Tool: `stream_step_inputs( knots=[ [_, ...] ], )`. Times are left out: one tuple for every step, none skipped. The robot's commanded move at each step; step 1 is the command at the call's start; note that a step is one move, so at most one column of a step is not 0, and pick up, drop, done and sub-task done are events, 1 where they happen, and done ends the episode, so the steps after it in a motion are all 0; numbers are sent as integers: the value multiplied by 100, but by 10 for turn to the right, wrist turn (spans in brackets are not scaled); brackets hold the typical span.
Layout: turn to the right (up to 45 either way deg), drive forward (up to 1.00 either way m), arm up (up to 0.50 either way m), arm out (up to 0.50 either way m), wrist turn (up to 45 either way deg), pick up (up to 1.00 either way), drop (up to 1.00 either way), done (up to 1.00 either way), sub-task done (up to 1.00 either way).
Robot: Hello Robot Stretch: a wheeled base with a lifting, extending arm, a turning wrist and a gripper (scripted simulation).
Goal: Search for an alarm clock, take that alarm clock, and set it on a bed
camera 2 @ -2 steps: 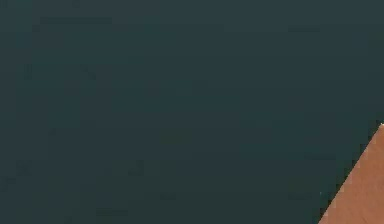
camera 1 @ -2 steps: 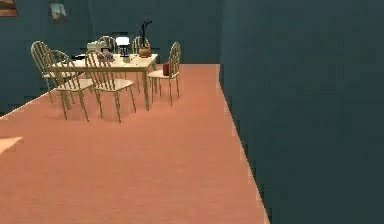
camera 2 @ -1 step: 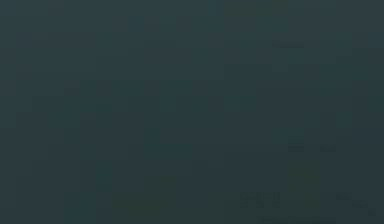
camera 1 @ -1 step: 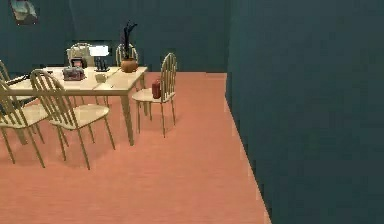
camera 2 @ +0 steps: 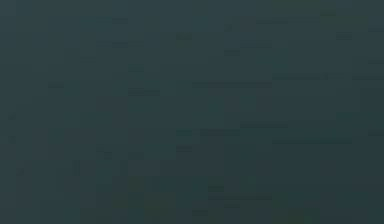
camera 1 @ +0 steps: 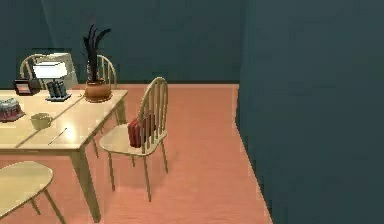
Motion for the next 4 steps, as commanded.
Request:
stream_step_inputs(
  knots=[
    [0,100,0,0,0,0,0,0,0],
    [390,0,0,0,0,0,0,0,0],
    [0,5,0,0,0,0,0,0,0],
    [-330,0,0,0,0,0,0,0,0]
  ],
)
